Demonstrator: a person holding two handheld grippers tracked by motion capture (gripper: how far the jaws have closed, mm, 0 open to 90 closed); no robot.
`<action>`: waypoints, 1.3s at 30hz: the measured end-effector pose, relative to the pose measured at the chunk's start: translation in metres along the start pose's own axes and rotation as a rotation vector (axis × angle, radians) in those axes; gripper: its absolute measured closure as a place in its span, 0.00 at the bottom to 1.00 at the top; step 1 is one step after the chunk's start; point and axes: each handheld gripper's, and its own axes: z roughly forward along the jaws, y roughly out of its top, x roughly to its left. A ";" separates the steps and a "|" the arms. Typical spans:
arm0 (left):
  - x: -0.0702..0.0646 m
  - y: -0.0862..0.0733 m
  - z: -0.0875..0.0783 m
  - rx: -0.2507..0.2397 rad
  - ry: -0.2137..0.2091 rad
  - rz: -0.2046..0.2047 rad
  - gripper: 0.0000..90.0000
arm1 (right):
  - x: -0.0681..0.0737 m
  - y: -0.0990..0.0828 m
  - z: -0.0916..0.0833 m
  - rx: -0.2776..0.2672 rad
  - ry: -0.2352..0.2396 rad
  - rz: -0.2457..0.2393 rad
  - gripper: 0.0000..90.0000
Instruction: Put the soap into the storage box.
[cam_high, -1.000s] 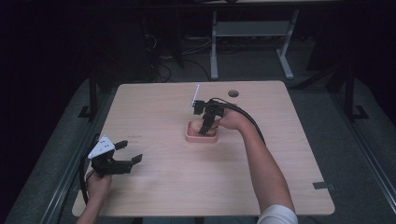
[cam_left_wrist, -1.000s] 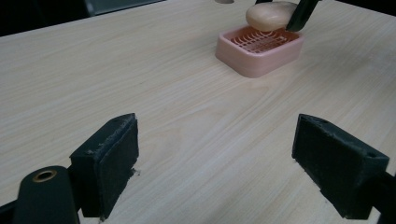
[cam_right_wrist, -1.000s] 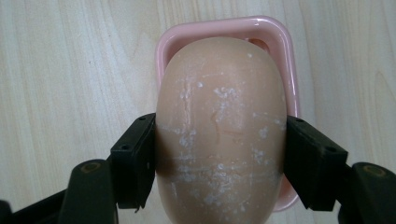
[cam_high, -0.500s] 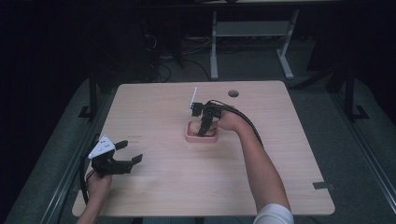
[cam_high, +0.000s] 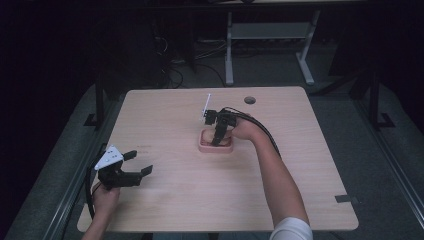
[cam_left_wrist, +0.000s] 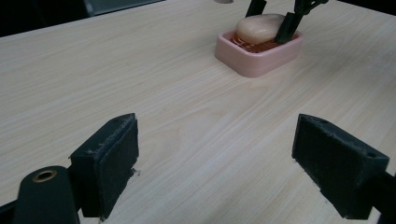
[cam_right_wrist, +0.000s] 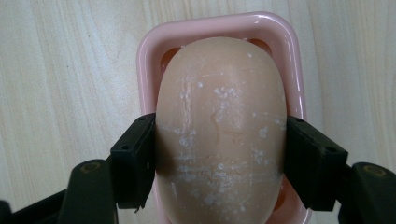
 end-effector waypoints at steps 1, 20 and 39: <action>0.000 0.000 0.000 0.000 0.000 -0.002 0.16 | 0.000 0.000 0.000 0.000 -0.001 -0.002 0.35; 0.000 0.000 0.000 -0.002 0.002 -0.001 0.16 | -0.001 0.003 0.002 0.010 -0.004 -0.007 0.35; 0.000 0.000 0.000 -0.002 0.004 -0.002 0.16 | -0.002 0.003 0.002 0.010 -0.006 -0.002 0.35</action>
